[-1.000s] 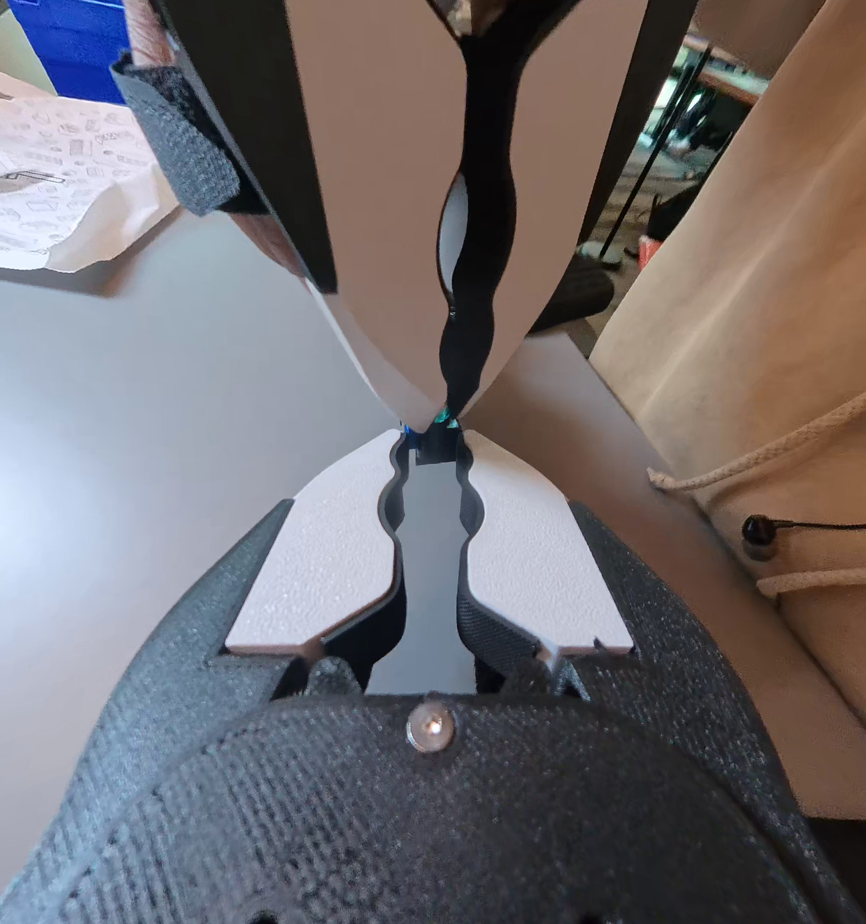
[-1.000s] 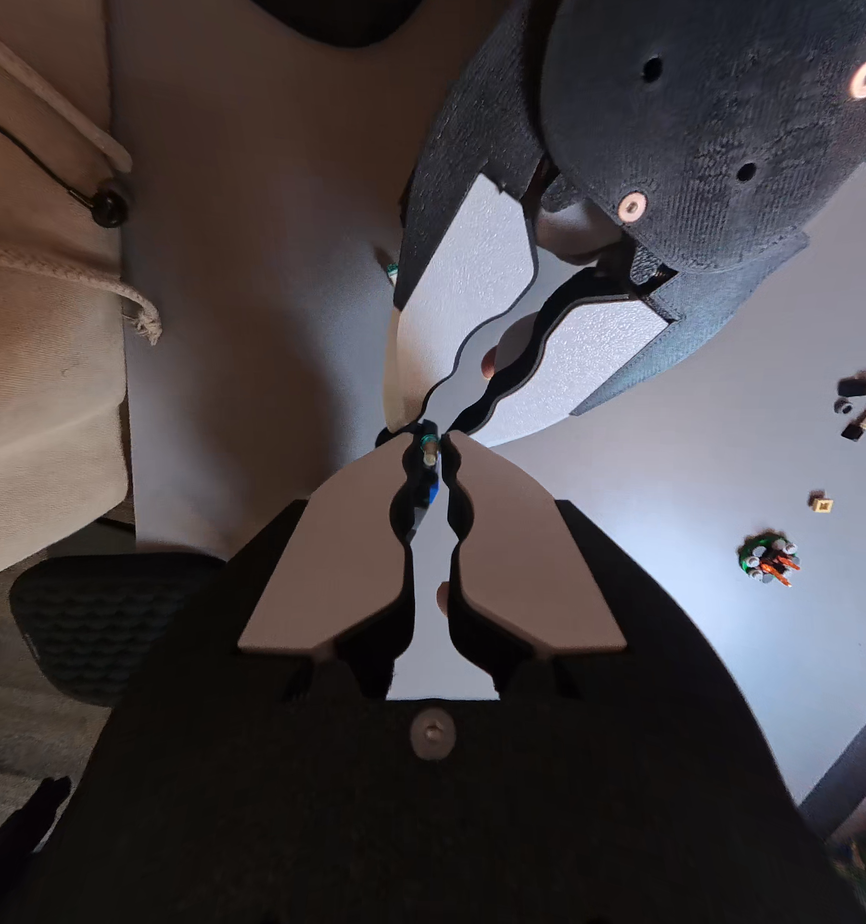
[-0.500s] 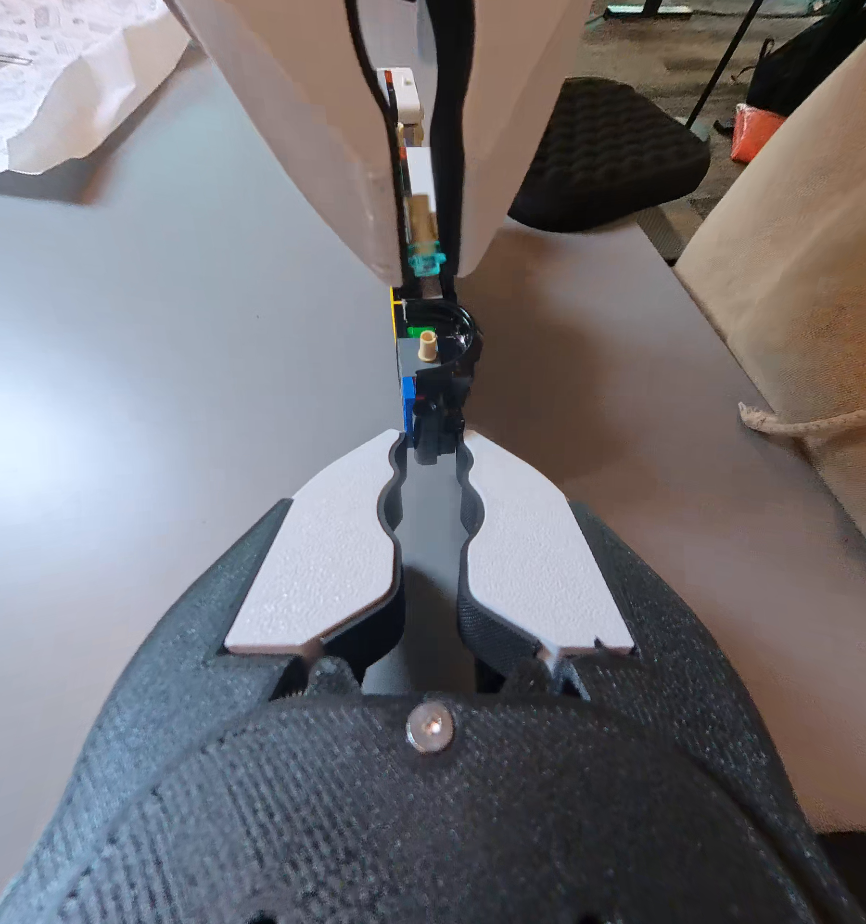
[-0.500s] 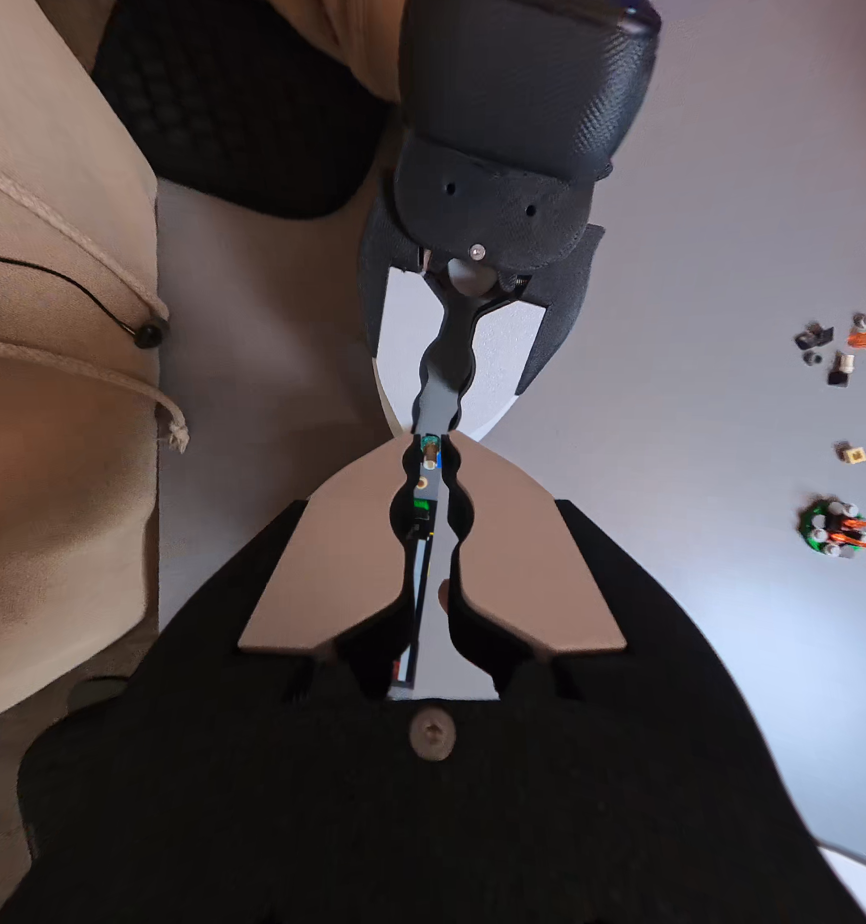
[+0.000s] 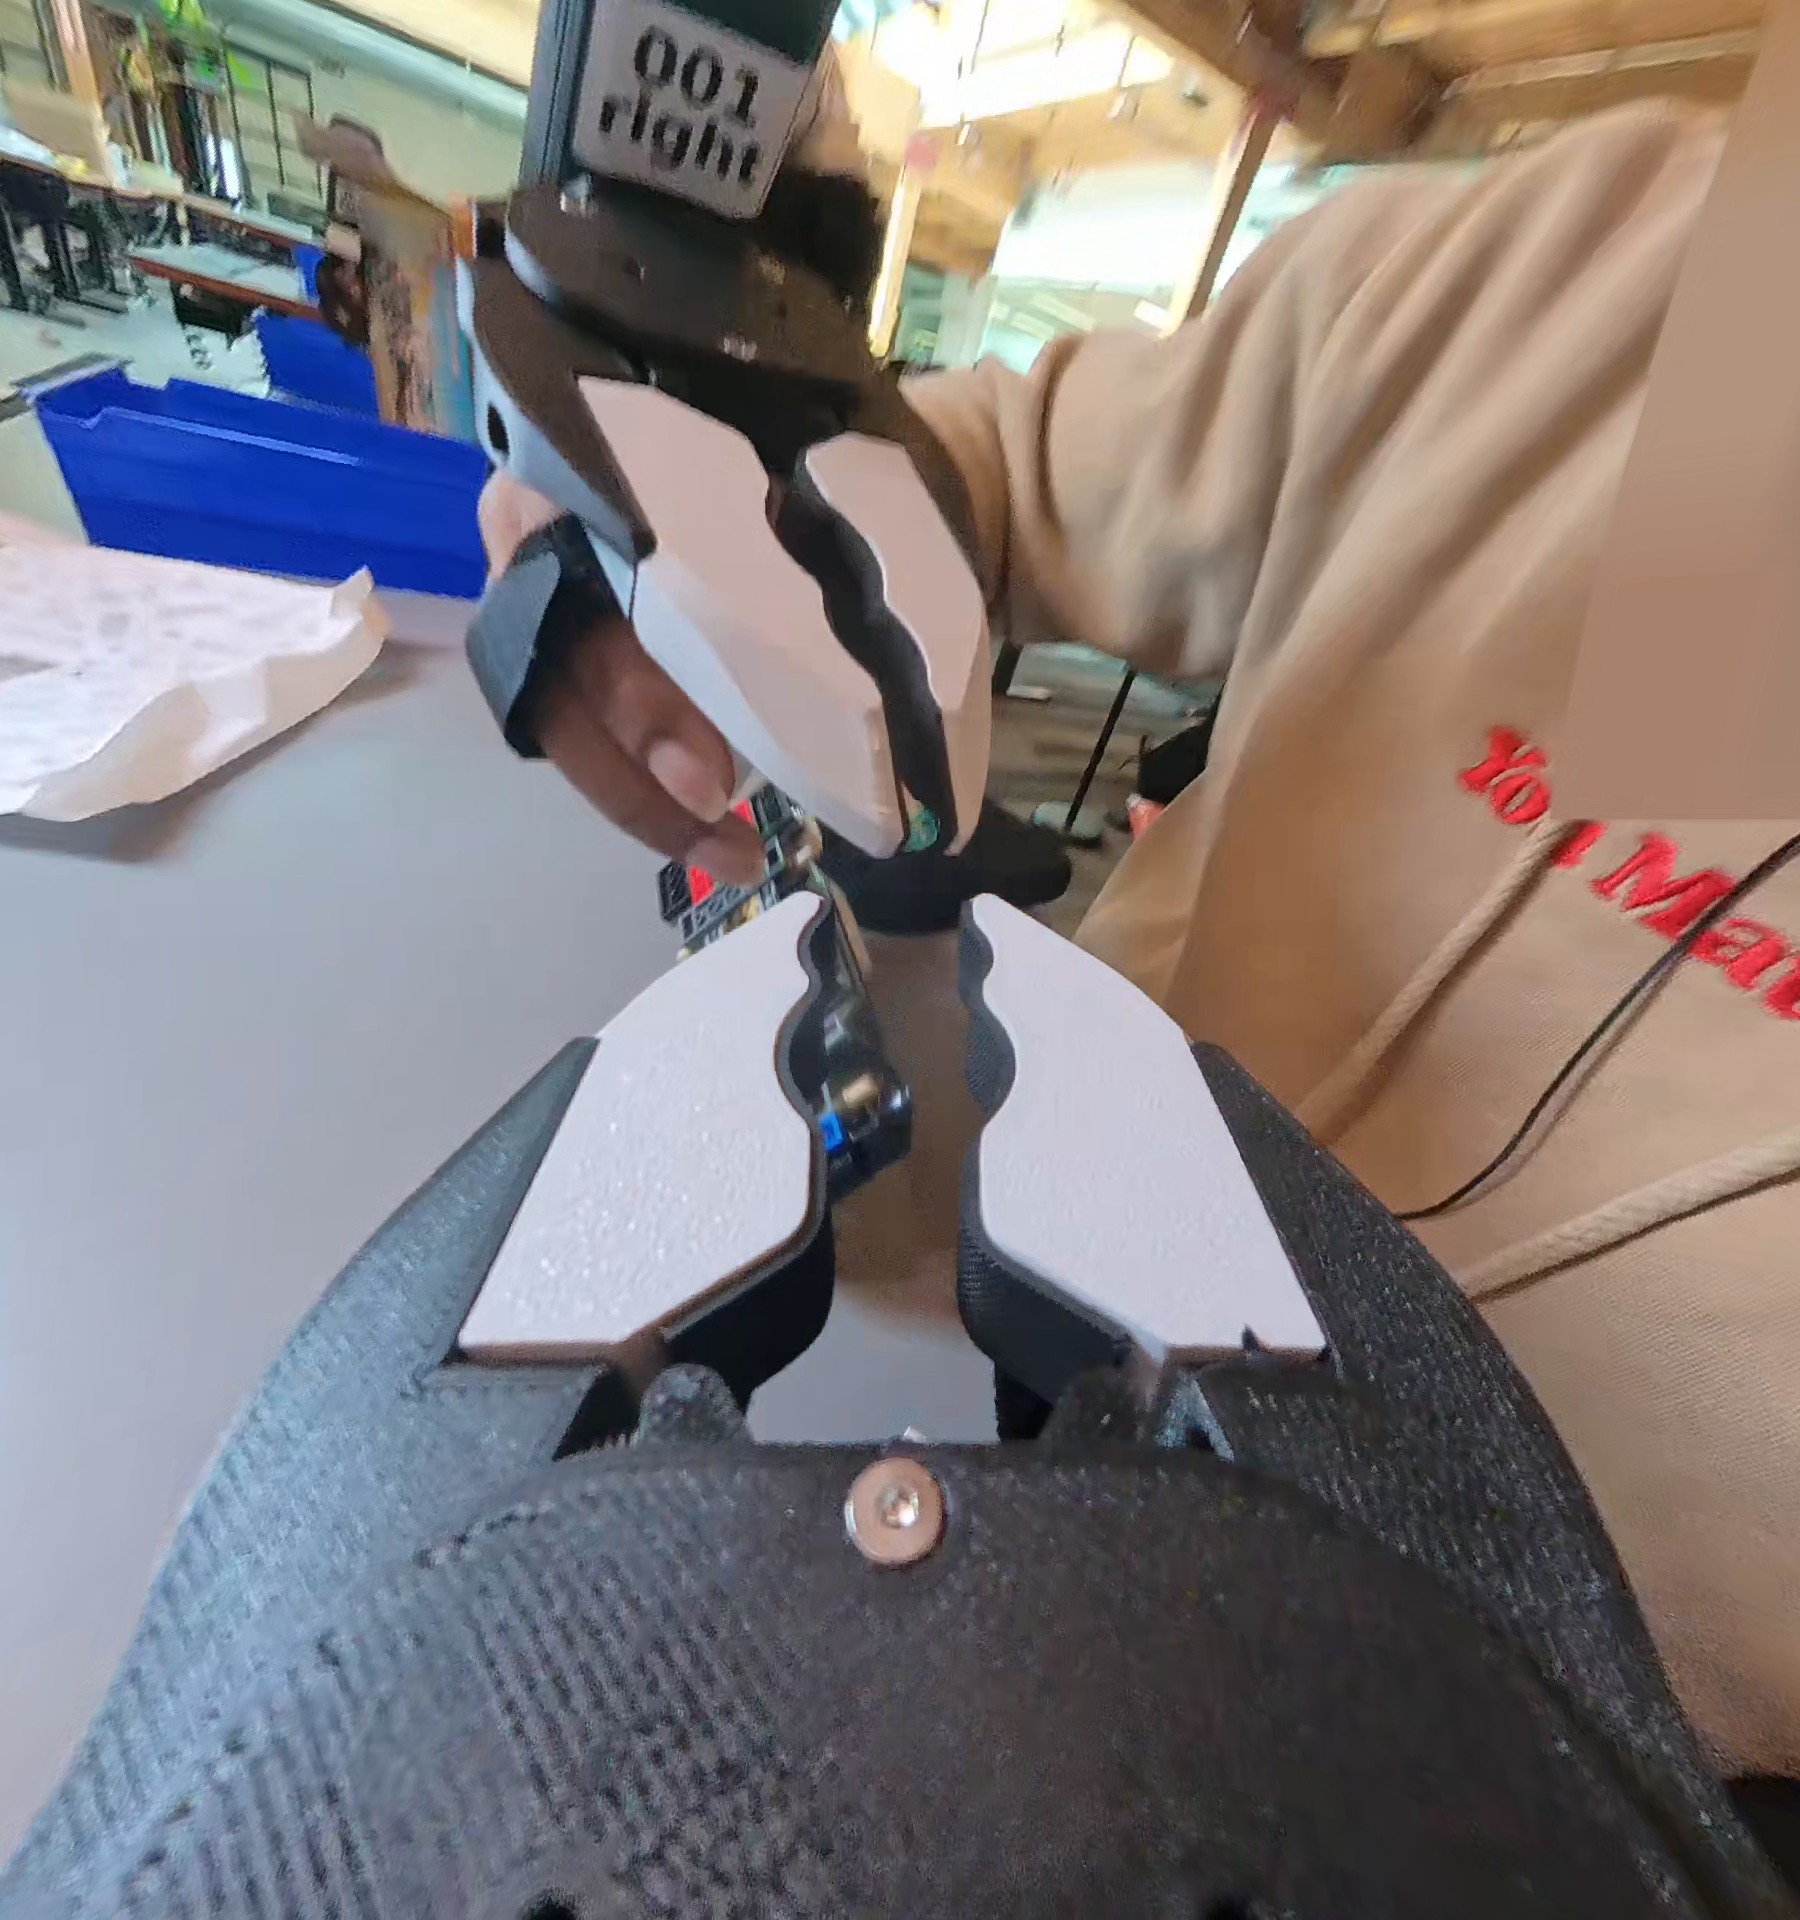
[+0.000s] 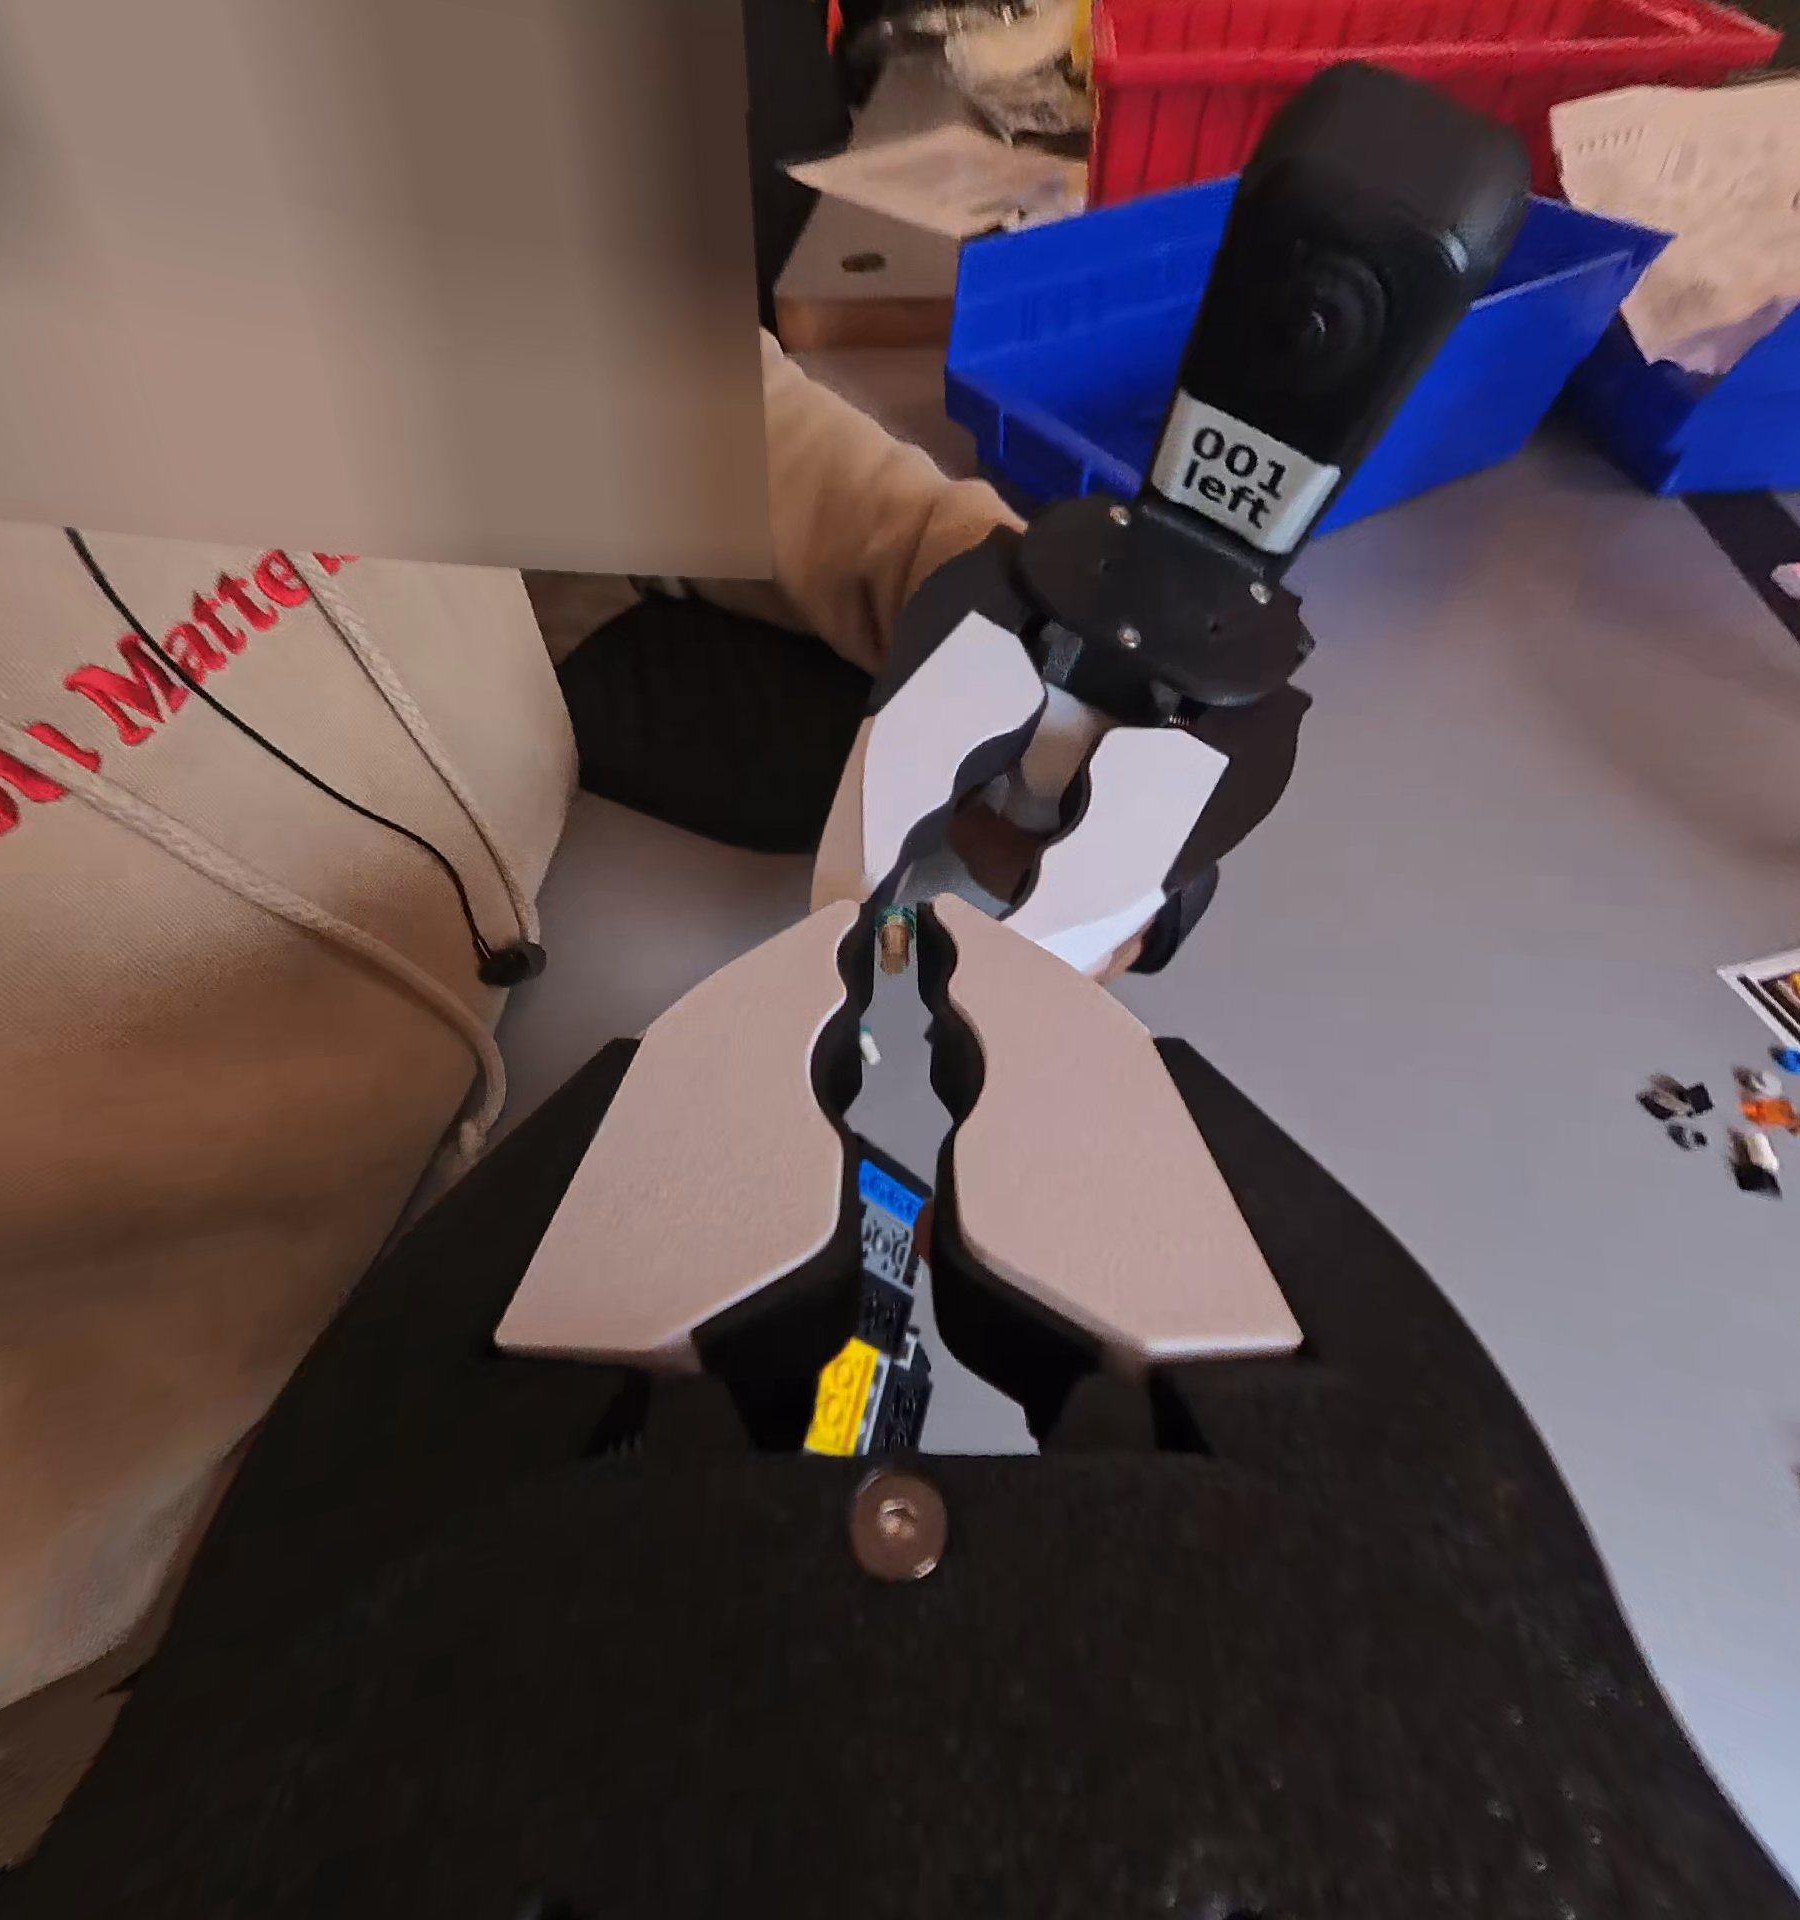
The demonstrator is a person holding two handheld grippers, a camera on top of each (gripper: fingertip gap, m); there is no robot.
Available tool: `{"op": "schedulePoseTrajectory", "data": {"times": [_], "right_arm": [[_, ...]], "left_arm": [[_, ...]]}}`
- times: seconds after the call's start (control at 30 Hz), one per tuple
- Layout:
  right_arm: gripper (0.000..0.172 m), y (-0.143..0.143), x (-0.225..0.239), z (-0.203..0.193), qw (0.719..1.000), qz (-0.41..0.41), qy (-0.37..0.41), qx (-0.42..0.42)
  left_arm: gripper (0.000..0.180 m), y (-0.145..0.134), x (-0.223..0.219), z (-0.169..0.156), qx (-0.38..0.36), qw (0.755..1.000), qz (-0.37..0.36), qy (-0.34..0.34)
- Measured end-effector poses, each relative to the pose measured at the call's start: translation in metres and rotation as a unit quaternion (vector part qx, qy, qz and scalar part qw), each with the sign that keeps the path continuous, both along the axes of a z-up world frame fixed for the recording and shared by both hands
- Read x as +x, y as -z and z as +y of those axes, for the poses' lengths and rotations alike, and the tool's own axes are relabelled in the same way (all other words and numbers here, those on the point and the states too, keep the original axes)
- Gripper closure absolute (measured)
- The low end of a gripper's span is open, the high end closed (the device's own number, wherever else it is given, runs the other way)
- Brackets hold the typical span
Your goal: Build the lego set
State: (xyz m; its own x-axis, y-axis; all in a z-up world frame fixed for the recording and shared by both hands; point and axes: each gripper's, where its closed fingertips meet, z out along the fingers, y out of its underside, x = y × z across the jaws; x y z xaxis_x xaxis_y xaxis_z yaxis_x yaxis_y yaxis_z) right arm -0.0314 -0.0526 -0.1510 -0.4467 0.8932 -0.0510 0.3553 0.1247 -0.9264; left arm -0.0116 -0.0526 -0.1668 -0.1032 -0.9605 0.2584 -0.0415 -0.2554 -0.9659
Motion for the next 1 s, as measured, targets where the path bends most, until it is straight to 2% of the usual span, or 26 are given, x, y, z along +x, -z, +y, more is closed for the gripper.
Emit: {"op": "schedulePoseTrajectory", "data": {"times": [0.1, 0.4, 0.57, 0.63, 0.77, 0.87, 1.0], "right_arm": [[0.164, -0.003, -0.006, -0.003, 1.000, 0.018, -0.007, -0.015], [0.164, -0.005, -0.006, 0.003, 0.999, 0.038, -0.005, -0.015], [0.164, 0.002, -0.005, 0.010, 0.991, 0.049, 0.019, 0.121], [0.164, 0.004, -0.006, 0.011, 0.981, 0.057, 0.031, 0.181], [0.164, 0.005, -0.008, 0.019, 0.954, 0.066, 0.058, 0.287], [0.164, 0.005, -0.009, 0.023, 0.936, 0.067, 0.069, 0.339], [0.164, 0.004, -0.011, 0.030, 0.922, 0.067, 0.096, 0.368]], "left_arm": [[0.159, -0.016, -0.003, -0.002, -0.014, 0.999, -0.045, 0.003], [0.164, -0.021, -0.012, 0.004, -0.061, 0.995, -0.074, 0.013], [0.164, -0.021, -0.014, 0.015, -0.122, 0.989, -0.083, 0.006], [0.163, -0.016, -0.013, 0.018, -0.137, 0.988, -0.073, 0.002], [0.172, -0.016, -0.013, 0.019, -0.146, 0.987, -0.071, 0.000], [0.173, -0.016, -0.014, 0.022, -0.151, 0.986, -0.071, -0.007], [0.174, -0.017, -0.015, 0.028, -0.168, 0.983, -0.073, -0.021]]}}
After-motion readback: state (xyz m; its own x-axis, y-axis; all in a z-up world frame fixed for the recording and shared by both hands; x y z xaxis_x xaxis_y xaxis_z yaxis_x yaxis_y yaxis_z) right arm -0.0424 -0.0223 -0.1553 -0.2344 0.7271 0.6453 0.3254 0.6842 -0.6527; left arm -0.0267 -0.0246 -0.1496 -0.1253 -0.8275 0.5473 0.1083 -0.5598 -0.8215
